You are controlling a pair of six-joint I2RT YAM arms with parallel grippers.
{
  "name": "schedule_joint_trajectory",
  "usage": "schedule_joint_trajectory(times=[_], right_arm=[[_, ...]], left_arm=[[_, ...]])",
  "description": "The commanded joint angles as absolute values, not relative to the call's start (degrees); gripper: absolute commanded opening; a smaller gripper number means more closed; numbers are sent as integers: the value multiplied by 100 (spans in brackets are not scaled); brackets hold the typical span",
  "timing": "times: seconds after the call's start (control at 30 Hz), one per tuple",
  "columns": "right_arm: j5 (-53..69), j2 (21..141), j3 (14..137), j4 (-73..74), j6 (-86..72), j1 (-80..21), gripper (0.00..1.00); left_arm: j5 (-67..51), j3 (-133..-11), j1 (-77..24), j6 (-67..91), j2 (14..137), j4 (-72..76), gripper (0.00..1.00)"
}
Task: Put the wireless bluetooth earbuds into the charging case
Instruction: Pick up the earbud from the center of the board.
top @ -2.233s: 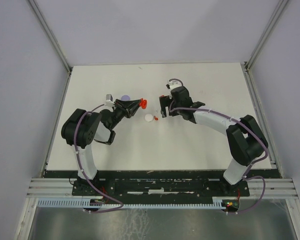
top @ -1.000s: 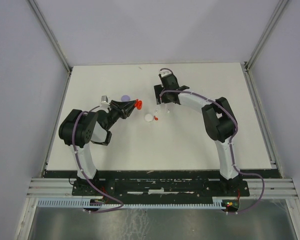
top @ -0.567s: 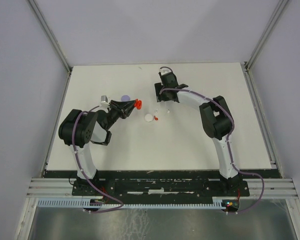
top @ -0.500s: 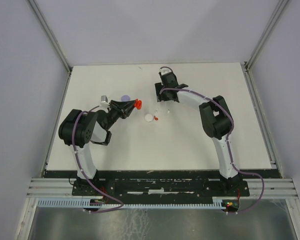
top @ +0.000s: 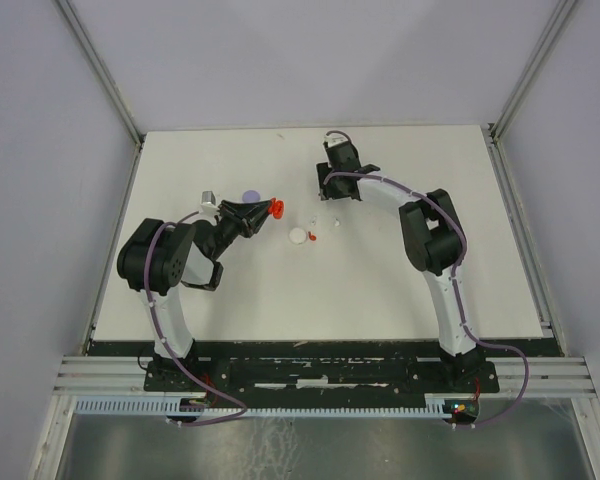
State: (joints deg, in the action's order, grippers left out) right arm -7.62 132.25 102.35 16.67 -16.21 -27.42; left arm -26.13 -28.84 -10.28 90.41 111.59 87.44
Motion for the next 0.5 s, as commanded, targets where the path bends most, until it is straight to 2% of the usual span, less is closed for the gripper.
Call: schedule_joint_trajectory(times=[0.0,0.47], right_arm=[[-761,13360,10585,1614,-1517,-2700,63],[-541,13613,10769,1642,-1512,-2692,54]], left_arm=[[-2728,-2932,-994,8982,11126,9344,24],[-2738,-3003,-989,8974,11268,9350,23]])
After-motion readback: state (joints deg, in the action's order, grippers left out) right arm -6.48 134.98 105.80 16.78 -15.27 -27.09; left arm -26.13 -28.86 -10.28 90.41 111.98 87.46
